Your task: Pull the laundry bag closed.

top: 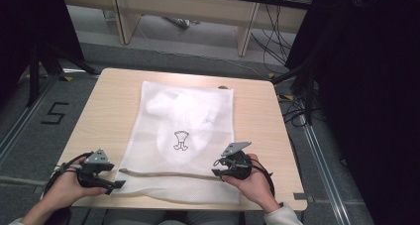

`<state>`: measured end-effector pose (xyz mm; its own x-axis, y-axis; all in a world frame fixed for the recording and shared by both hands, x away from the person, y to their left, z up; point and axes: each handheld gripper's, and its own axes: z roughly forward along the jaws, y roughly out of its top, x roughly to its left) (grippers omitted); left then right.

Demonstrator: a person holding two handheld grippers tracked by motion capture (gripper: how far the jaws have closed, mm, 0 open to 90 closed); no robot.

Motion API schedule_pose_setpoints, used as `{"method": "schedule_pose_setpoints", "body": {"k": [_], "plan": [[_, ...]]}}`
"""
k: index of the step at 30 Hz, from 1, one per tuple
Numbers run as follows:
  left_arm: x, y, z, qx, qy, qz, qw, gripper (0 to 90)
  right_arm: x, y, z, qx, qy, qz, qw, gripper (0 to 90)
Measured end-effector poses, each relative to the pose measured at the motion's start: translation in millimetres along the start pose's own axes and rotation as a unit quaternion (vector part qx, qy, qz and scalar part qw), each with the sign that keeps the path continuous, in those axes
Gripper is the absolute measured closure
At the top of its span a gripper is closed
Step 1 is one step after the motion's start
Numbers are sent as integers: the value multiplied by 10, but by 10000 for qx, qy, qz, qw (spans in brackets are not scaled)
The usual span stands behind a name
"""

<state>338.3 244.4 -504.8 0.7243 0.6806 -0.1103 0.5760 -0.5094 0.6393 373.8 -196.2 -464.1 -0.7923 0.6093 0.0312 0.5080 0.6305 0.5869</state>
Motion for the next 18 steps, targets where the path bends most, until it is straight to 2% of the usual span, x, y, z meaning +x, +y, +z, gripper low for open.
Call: {"method": "schedule_pose_setpoints", "body": {"k": [1, 4, 5, 7, 8, 9, 10, 11, 14, 15, 18], "plan": [[10, 1, -9, 60, -53, 60, 10000, 224, 17, 10, 30, -191, -37, -76, 9998, 544], [8, -3, 9, -30, -27, -15, 10000, 225, 52, 51, 16, -256, 74, -221, 9994, 561], [25, -1, -7, 68, -83, 104, 9999, 226, 61, 66, 20, -289, 109, -313, 9990, 564], [16, -6, 3, 22, -102, 17, 9999, 226, 93, 123, 39, -327, 161, -456, 9983, 569], [3, -8, 16, -48, -85, -81, 9999, 227, 119, 138, 42, -364, 148, -408, 9984, 571], [4, -8, 15, -40, -93, -65, 9999, 227, 129, 170, 59, -518, 241, -585, 9967, 576], [4, -9, 15, -34, -99, -73, 9999, 228, 174, 226, 72, -584, 311, -560, 9962, 587], [4, -8, 18, -30, -100, -85, 9999, 228, 174, 226, 72, -584, 311, -560, 9962, 587], [2, -7, 21, -7, -112, -114, 9999, 230, 250, 363, 115, -656, 562, -694, 9938, 596], [4, -6, 23, -18, -128, -108, 9999, 230, 304, 446, 154, -634, 604, -755, 9933, 597], [5, -7, 25, -11, -141, -108, 9998, 231, 355, 524, 209, -613, 657, -820, 9926, 602]]}}
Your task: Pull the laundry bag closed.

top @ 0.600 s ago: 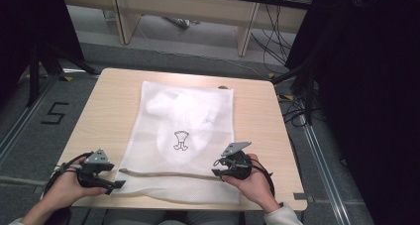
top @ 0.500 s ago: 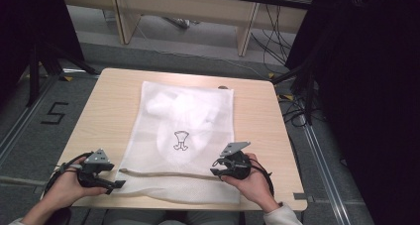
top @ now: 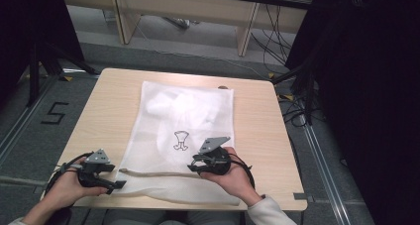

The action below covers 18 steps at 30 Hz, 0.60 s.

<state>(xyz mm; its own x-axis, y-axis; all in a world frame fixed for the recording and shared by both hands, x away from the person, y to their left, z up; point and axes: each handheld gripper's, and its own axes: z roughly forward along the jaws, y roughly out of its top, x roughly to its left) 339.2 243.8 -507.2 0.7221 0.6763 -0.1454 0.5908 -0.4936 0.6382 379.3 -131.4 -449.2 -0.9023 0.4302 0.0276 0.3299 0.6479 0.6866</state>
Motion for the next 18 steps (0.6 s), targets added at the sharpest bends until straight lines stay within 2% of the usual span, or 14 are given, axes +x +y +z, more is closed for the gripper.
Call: {"method": "schedule_pose_setpoints", "body": {"k": [4, 5, 6, 8, 9, 11, 13, 18], "plan": [[7, -3, -2, -12, 46, -20, 10000, 231, 67, 141, 113, -12, 133, -69, 9999, 613], [-5, -12, 10, -115, 31, -138, 9998, 231, 75, 165, 134, -19, 141, -103, 9998, 615], [5, -9, 3, -109, 26, -44, 9999, 232, 84, 194, 158, -28, 157, -141, 9998, 618], [10, -2, -8, -52, -13, -49, 10000, 235, 103, 250, 197, 4, 203, -168, 9997, 623], [16, 1, -6, -114, 36, -34, 9999, 239, 116, 264, 217, -38, 199, -144, 9997, 623], [11, 6, -17, -158, -1, -76, 9998, 244, 125, 328, 271, -38, 229, -248, 9994, 621], [18, 5, -23, -84, -10, -36, 10000, 244, 131, 341, 284, -46, 230, -214, 9995, 619], [9, 2, -11, -82, -12, -85, 9999, 242, 148, 433, 368, 9, 299, -262, 9992, 617]]}}
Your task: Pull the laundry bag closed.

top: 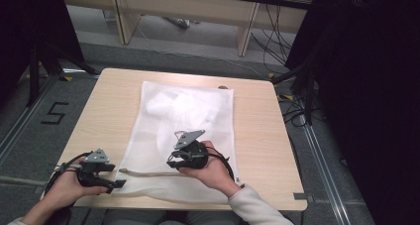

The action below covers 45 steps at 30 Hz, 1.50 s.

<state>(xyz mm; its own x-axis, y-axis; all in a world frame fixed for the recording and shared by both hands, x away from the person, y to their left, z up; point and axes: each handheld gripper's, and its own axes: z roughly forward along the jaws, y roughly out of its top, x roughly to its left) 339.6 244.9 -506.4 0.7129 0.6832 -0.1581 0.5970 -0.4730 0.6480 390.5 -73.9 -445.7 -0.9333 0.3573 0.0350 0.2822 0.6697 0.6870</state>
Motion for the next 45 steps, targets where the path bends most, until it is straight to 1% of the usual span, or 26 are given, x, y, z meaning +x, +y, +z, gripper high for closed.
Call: {"method": "schedule_pose_setpoints", "body": {"k": [1, 3, 5, 6, 7, 10, 11, 12, 14, 15, 16, 21, 25, 26, 27, 28, 30, 31, 33, 34, 39, 41, 42, 43, 44, 45], "plan": [[7, 2, -7, 17, -3, 49, 10000, 243, -2, 17, 15, 17, -10, -72, 10000, 618], [4, 0, -4, -18, 72, -73, 9999, 245, 17, 48, 52, 1, 39, -55, 10000, 623], [10, 2, -13, -2, 58, 26, 10000, 244, 33, 83, 91, -6, 55, -81, 10000, 647], [5, -2, -2, 2, 78, -47, 10000, 243, 39, 104, 113, 15, 95, -149, 9998, 652], [8, 1, -9, 11, 38, 42, 10000, 243, 50, 127, 129, 63, 104, -127, 9998, 656], [7, -2, -3, -7, 82, -49, 10000, 243, 79, 187, 194, 71, 167, -165, 9997, 674], [2, -1, -13, -9, 70, -54, 10000, 243, 97, 205, 220, 45, 178, -115, 9998, 679], [12, 0, -15, -7, 95, -10, 10000, 244, 95, 229, 242, 59, 185, -215, 9996, 684], [5, 0, -15, 17, 26, -34, 10000, 244, 118, 276, 286, 79, 228, -232, 9994, 692], [1, -5, -1, -8, 9, -109, 9999, 244, 131, 297, 311, 89, 240, -235, 9994, 696], [5, -4, 1, 17, 16, -109, 9999, 244, 145, 339, 361, 115, 277, -297, 9991, 712], [2, -7, 0, 5, -35, -132, 9999, 244, 186, 408, 458, 171, 356, -355, 9986, 731], [1, -4, 4, 13, -37, -73, 10000, 242, 227, 474, 595, 233, 436, -402, 9980, 732], [3, -6, 3, 12, -22, -100, 9999, 243, 237, 480, 612, 234, 445, -366, 9981, 733], [2, -6, -5, 35, -10, -86, 10000, 243, 240, 499, 648, 248, 462, -410, 9978, 733], [-1, -10, 0, 12, -22, -158, 9999, 243, 250, 513, 679, 248, 478, -401, 9977, 732], [1, -12, 1, 28, -34, -139, 9999, 243, 265, 544, 731, 279, 520, -388, 9975, 733], [10, -11, -2, 54, -38, -62, 10000, 243, 267, 562, 753, 282, 525, -420, 9973, 733], [10, -12, 0, 69, -68, -71, 9999, 241, 271, 589, 796, 287, 549, -445, 9971, 730], [4, -12, 1, 57, -4, -86, 9999, 241, 280, 600, 821, 293, 554, -393, 9973, 729], [10, -14, 7, 64, -58, -97, 9999, 241, 272, 646, 940, 384, 523, -468, 9968, 731], [10, -15, 9, 71, -77, -98, 9999, 241, 277, 657, 986, 417, 603, -370, 9966, 744], [18, -11, -4, 155, -120, -18, 9998, 241, 277, 658, 1000, 476, 579, -328, 9966, 749], [11, -13, 2, 115, -119, -70, 9998, 241, 272, 663, 1031, 507, 620, -317, 9963, 754], [11, -14, 3, 99, -123, -74, 9998, 241, 286, 667, 1053, 528, 665, -223, 9961, 757], [13, -14, 5, 89, -104, -78, 9999, 241, 275, 669, 1071, 569, 658, -279, 9958, 757]]}}
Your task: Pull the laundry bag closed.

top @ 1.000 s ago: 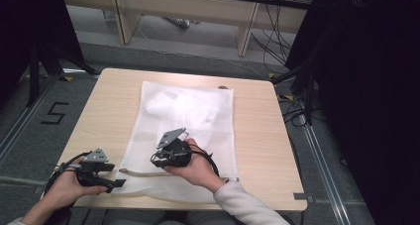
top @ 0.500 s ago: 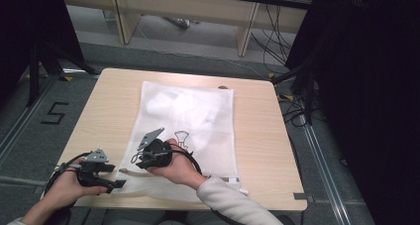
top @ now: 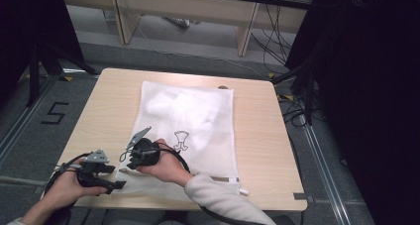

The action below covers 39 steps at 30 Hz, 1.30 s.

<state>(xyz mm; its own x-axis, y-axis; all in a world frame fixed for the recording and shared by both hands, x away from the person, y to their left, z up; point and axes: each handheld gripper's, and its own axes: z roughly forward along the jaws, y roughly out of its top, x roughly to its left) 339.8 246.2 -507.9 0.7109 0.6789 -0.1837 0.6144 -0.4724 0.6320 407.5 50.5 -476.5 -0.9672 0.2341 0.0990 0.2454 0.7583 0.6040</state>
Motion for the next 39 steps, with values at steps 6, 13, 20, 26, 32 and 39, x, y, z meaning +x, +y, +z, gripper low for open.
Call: {"method": "schedule_pose_setpoints", "body": {"k": [6, 13, 20, 26, 32, 39], "plan": [[0, -3, 0, 48, -12, 15, 10000, 240, -4, 43, 119, 43, 74, 47, 10000, 759], [-5, -4, 6, 2, 4, -42, 10000, 238, 3, 78, 216, 54, 139, 12, 9999, 753], [-34, -8, 29, -139, -37, -282, 9995, 237, 50, 111, 260, 102, 188, 117, 9997, 739], [-6, -8, 11, 20, -26, -127, 9999, 237, 52, 104, 319, 181, 162, 132, 9996, 740], [-14, -8, 20, -67, -14, -234, 9997, 237, 41, 110, 335, 195, 235, 136, 9994, 815], [-28, -10, 27, -170, -54, -381, 9991, 236, 37, 132, 264, 151, 258, 106, 9995, 818]]}}
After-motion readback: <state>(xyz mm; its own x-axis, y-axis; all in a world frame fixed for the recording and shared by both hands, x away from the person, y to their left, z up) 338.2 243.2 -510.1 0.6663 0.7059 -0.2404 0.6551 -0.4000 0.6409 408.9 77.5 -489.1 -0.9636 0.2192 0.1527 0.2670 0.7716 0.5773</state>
